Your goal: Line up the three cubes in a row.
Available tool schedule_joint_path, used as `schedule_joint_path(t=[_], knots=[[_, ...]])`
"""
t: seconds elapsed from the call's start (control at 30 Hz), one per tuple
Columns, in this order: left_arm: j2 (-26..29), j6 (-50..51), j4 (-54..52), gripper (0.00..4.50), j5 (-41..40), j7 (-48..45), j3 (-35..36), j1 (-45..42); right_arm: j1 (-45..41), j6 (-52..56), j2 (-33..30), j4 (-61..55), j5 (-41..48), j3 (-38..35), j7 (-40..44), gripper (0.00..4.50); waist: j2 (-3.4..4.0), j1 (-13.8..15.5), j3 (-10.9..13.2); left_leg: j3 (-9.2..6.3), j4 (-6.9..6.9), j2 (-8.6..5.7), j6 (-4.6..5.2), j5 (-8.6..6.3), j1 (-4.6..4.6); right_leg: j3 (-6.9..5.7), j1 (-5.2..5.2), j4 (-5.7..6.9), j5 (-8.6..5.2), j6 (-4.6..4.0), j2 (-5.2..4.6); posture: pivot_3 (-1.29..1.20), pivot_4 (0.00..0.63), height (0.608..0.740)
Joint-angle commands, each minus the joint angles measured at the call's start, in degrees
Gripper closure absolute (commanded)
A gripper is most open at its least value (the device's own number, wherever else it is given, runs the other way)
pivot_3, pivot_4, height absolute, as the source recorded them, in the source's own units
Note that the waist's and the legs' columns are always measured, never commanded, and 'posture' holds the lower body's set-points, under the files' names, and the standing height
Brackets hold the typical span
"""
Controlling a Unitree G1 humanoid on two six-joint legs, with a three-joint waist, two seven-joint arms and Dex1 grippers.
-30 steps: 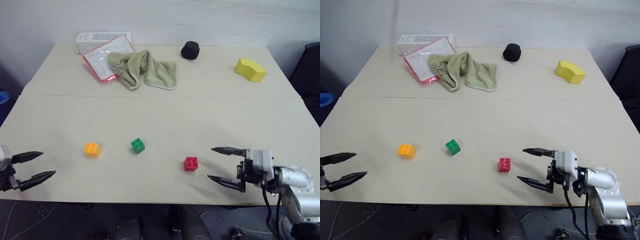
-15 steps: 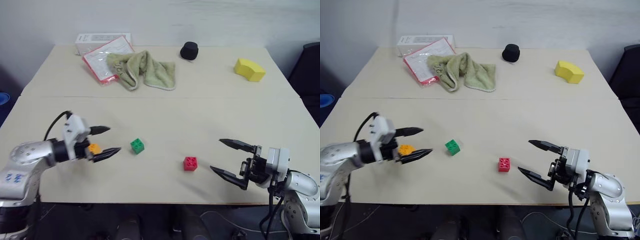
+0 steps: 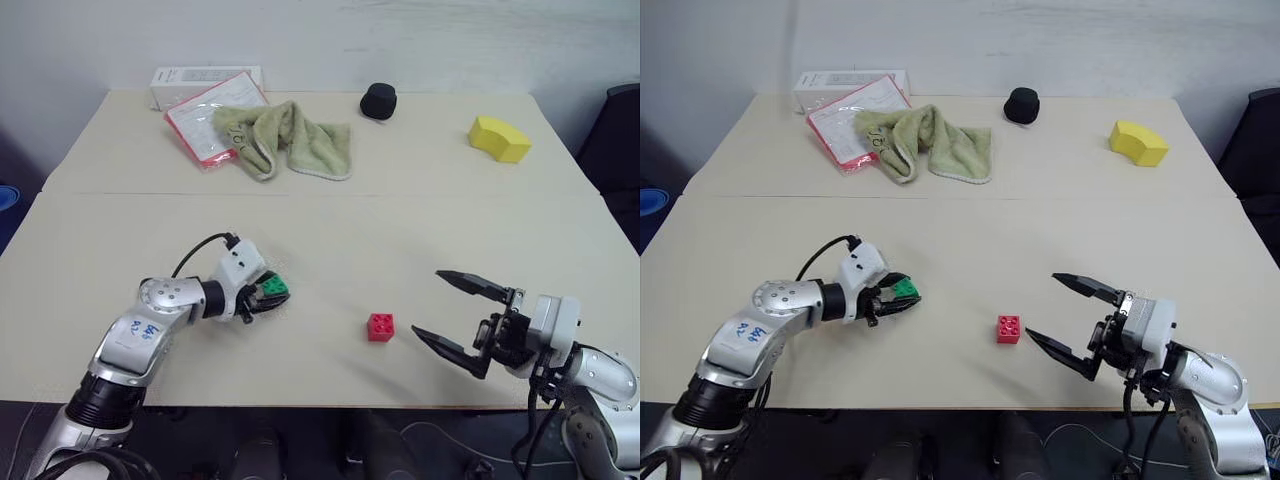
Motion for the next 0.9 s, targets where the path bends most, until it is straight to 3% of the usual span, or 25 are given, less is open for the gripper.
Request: schedule_joint_path(t=[0.03, 0.23, 0.37, 0.57, 0.9], knots=[[0.6, -1.2, 0.5, 2.99, 0.9, -1.3, -0.2, -1.3, 1.0, 0.2, -0.2, -3.5, 0.3, -0.6, -1.4, 0.0, 0.0, 0.0, 0.0, 0.0, 0.0, -0.01, 0.0, 0.0, 0.01, 0.0, 0.01, 0.0, 0.0, 0.0, 0.0, 0.0, 0.15, 0.74], [4.3, -12.2, 0.7, 2.99, 0.7, -15.9, -4.4, -4.3, 3.1, 1.1, -1.8, -5.1, 1.0, -2.4, -1.6, 0.0, 0.0, 0.1, 0.0, 0.0, 0.01, -0.02, -0.01, 0.02, -0.01, -0.02, 0.0, 0.0, 0.0, 0.0, -0.01, 0.0, 0.15, 0.74], [4.6, -12.7, -0.3, 2.99, 0.8, -22.3, -9.5, -7.7, 6.1, 1.7, -3.7, -5.7, 2.3, -5.5, -0.3, 0.0, 0.0, 0.6, 0.0, 0.0, 0.04, -0.07, 0.01, 0.02, -0.02, -0.01, 0.03, -0.02, 0.0, 0.01, -0.01, 0.0, 0.15, 0.74], [-1.6, -15.3, 4.1, 2.99, 7.6, -22.6, -18.5, -11.5, 8.3, 2.1, -3.3, -7.8, 1.9, -5.9, -1.9, 0.0, 0.01, 1.3, 0.0, 0.01, 0.11, -0.13, 0.06, 0.03, -0.03, 0.07, 0.06, -0.03, -0.03, 0.09, 0.05, 0.0, 0.15, 0.74], [-3.7, -13.0, 5.8, 2.99, 10.6, -22.4, -19.3, -12.9, 10.1, 1.8, -2.9, -9.1, 1.1, -5.8, -3.0, 0.0, 0.0, 1.2, 0.0, -0.03, 0.14, -0.12, 0.11, 0.08, -0.03, 0.17, 0.1, -0.02, -0.03, 0.16, 0.09, 0.0, 0.15, 0.74]])
